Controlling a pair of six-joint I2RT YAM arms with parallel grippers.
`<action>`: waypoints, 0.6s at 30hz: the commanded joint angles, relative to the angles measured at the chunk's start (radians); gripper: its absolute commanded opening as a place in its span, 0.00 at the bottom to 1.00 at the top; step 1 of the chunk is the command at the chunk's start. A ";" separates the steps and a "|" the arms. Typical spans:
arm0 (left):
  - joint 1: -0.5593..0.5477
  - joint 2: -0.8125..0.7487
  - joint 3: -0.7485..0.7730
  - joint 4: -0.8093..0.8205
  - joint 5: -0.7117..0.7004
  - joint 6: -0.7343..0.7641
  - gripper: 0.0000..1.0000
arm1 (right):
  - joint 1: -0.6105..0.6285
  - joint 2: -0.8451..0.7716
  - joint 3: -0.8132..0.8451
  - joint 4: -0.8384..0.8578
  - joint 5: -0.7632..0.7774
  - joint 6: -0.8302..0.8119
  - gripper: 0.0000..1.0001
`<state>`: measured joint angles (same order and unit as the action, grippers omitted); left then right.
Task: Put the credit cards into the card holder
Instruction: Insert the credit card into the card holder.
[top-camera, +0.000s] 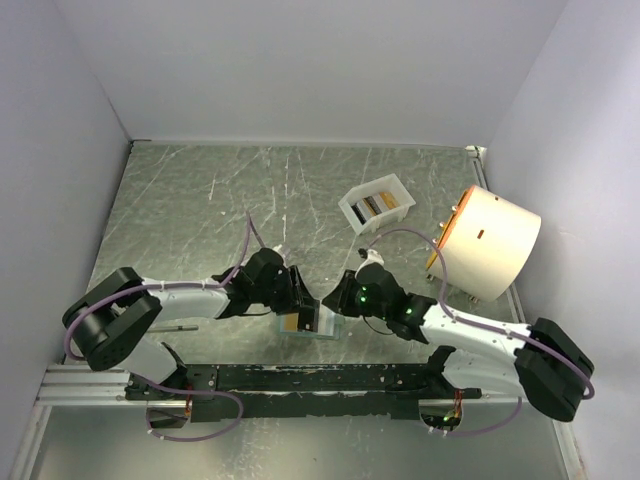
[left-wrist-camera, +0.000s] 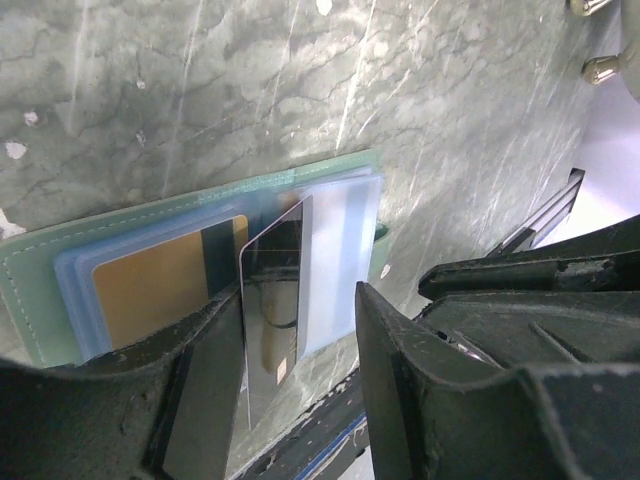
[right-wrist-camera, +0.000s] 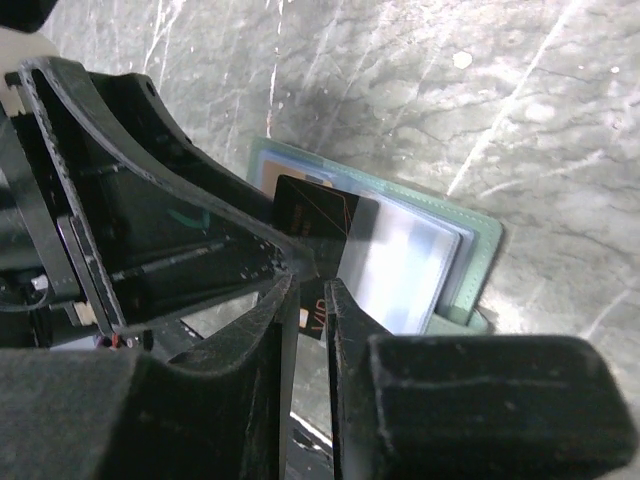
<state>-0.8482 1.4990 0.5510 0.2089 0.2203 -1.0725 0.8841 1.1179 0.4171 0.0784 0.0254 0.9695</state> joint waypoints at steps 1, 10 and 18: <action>-0.005 -0.041 0.029 -0.046 -0.036 0.022 0.57 | 0.004 -0.104 -0.051 0.016 0.057 0.004 0.17; -0.006 -0.073 0.056 -0.143 -0.089 0.039 0.60 | 0.004 -0.111 -0.038 0.014 0.045 0.012 0.17; -0.009 -0.075 0.058 -0.161 -0.089 0.061 0.63 | 0.003 -0.077 0.028 -0.179 0.115 -0.085 0.19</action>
<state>-0.8482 1.4380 0.5861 0.0704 0.1497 -1.0359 0.8841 1.0245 0.3798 0.0460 0.0673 0.9554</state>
